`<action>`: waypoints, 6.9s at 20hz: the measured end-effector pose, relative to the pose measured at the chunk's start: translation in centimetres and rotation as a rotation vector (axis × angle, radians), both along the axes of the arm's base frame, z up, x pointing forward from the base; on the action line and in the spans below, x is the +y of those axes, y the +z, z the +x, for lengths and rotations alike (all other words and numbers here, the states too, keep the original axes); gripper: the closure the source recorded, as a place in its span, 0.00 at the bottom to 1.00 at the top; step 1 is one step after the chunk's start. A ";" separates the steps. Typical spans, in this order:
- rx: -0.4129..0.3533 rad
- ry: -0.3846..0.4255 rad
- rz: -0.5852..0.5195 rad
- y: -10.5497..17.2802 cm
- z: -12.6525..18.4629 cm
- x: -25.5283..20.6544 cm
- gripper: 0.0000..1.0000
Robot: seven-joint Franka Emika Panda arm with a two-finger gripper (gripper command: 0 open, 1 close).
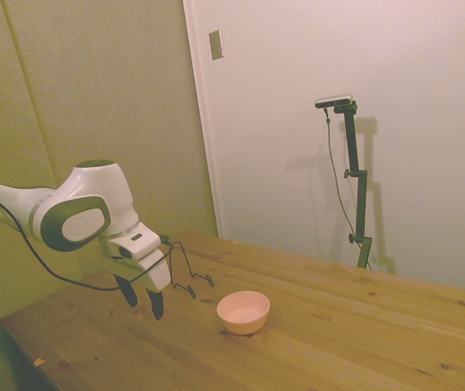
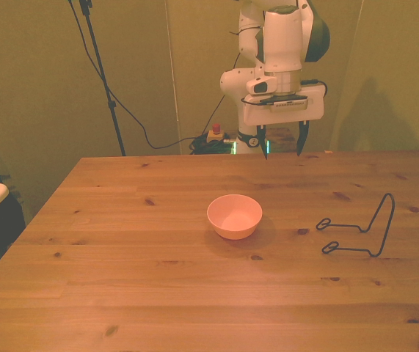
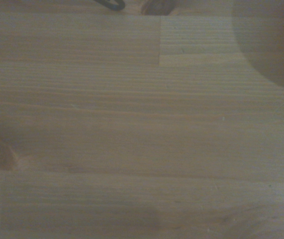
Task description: Load the bowl
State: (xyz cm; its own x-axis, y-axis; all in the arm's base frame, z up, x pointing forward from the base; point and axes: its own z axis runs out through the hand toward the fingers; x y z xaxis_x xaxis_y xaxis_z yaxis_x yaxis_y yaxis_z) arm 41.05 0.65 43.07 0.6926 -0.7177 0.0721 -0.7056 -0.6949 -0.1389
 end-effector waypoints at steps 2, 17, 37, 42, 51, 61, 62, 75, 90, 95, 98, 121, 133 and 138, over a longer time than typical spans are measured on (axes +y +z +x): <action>0.001 0.000 0.000 0.0 0.0 0.0 0.00; -0.111 -0.166 -0.091 0.6 10.8 -4.0 0.00; -0.048 -0.233 -0.114 -7.0 17.1 -5.4 1.00; -0.049 -0.247 -0.112 -6.9 17.4 -6.0 1.00; -0.044 -0.252 -0.111 -7.3 17.8 -6.1 1.00; -0.023 -0.258 -0.011 -4.9 17.9 -5.0 1.00; -0.023 -0.250 0.010 -4.1 17.8 -4.4 1.00; -0.088 -0.166 0.285 6.1 18.5 2.6 1.00; -0.113 -0.098 0.562 4.2 22.1 4.9 1.00; -0.098 -0.058 0.628 2.6 21.7 5.1 1.00; -0.101 -0.050 0.628 2.1 21.7 4.6 1.00; -0.083 0.003 0.747 -3.7 22.6 4.5 0.00; -0.086 -0.003 0.748 -3.5 22.7 3.9 0.00; -0.098 -0.008 0.754 -2.0 22.3 2.5 0.00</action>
State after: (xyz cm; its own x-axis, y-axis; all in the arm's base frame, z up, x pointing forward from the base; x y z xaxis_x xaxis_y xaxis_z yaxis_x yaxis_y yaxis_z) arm 63.39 3.11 41.05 0.7027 -0.6018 -0.3795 -0.6705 -0.3816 -0.6362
